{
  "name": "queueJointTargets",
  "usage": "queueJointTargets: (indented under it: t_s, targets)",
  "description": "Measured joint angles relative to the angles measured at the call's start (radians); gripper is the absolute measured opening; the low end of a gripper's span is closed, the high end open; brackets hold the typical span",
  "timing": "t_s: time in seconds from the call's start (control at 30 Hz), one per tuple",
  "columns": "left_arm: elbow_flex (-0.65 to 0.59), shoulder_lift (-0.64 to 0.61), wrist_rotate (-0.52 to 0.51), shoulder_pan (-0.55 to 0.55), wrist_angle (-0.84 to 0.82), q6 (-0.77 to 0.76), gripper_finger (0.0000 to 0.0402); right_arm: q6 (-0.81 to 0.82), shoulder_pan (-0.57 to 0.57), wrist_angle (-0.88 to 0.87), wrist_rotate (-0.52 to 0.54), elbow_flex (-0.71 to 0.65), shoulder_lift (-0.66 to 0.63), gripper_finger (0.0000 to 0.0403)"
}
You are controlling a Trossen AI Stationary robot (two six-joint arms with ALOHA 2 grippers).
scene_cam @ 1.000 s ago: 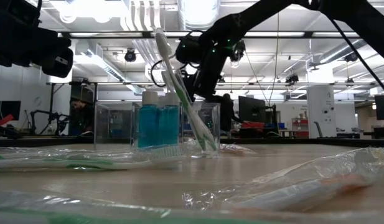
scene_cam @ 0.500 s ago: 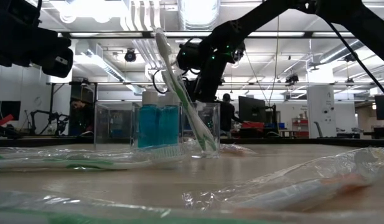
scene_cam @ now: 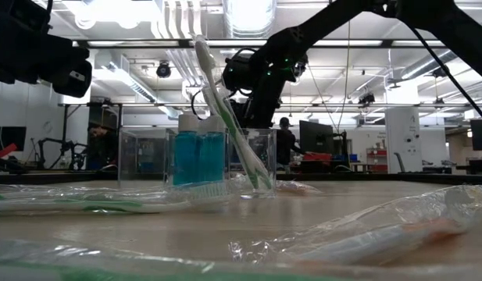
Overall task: Pick & Place toothbrushing station
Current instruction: Put the green toothbrush into the transparent organizer
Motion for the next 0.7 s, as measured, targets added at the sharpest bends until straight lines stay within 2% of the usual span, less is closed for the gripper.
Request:
queueJointTargets:
  t_s: [0.3, 0.6, 0.7]
  targets:
    - [0.0, 0.0, 0.0, 0.0, 0.0, 0.0, 0.0108, 0.001, 0.0, -0.048, -0.116, -0.008, 0.001, 0.0155]
    - [0.0, 0.0, 0.0, 0.0, 0.0, 0.0, 0.0108, -0.032, 0.005, -0.006, -0.049, -0.004, -0.005, 0.0156]
    - [0.0, 0.0, 0.0, 0.0, 0.0, 0.0, 0.0108, -0.058, 0.028, 0.008, 0.025, 0.001, -0.035, 0.0158]
